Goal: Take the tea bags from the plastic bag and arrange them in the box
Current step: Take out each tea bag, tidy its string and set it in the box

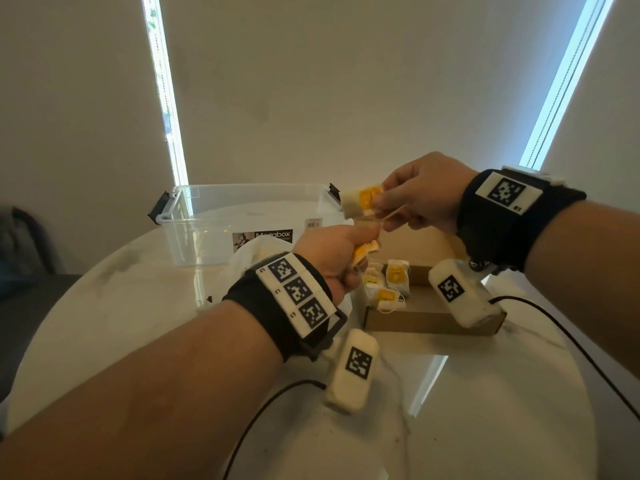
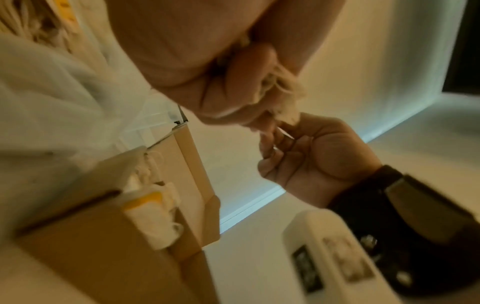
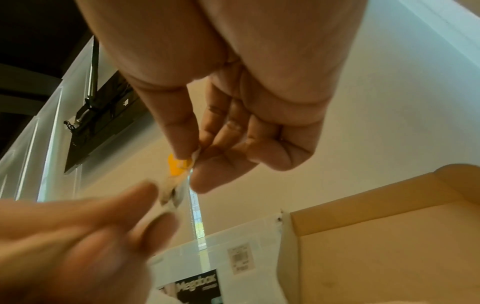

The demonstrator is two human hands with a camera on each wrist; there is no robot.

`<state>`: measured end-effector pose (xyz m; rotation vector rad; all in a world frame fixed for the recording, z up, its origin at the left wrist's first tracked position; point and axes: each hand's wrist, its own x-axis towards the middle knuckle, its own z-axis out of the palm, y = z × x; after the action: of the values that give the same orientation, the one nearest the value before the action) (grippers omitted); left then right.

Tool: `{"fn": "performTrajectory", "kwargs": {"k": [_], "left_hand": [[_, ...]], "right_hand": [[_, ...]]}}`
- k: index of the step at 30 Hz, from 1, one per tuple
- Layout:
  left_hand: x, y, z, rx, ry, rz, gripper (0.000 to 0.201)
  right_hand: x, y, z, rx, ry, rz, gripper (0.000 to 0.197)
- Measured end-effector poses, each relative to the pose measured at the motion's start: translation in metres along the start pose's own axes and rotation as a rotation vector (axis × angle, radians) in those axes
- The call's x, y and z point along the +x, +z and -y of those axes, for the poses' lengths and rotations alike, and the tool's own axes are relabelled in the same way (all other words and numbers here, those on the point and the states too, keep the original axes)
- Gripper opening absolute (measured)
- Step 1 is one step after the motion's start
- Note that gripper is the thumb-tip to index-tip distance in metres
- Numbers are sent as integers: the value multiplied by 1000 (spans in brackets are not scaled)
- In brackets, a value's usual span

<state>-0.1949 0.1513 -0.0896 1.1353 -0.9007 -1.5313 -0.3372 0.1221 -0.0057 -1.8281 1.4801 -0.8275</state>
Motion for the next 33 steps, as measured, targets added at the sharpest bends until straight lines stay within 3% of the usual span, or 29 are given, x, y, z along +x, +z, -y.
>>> {"fn": "performTrajectory", "kwargs": {"k": [4,6,9,15,18,20,27,33], "left_hand": [[-7,2,4,703,109,18,23],[-9,4,5,984,211,55,20],[-9,10,7,1278,320,-4,14],[-5,13,16,1477,317,54,17],[0,14,17,1539,324,83,17],[3,15,19,1611,319,104,19],[10,15,21,1751,306,166,24],[11,15,20,1781,325,183,24]], "right_hand": [[13,-19,-16,-241,5,-6,9],[24,-25,-29,-503,33,65,9],[36,-22,-47,-807,100,214,10],[55,1,-65,-1028,150,482,12],[65,18,-74,-1106,149,547,13],[71,26,-79,-1121,140,524,12],[83,33,-80,-1284,80,406,45],[86,40,-82,-1351,72,376,42]]}}
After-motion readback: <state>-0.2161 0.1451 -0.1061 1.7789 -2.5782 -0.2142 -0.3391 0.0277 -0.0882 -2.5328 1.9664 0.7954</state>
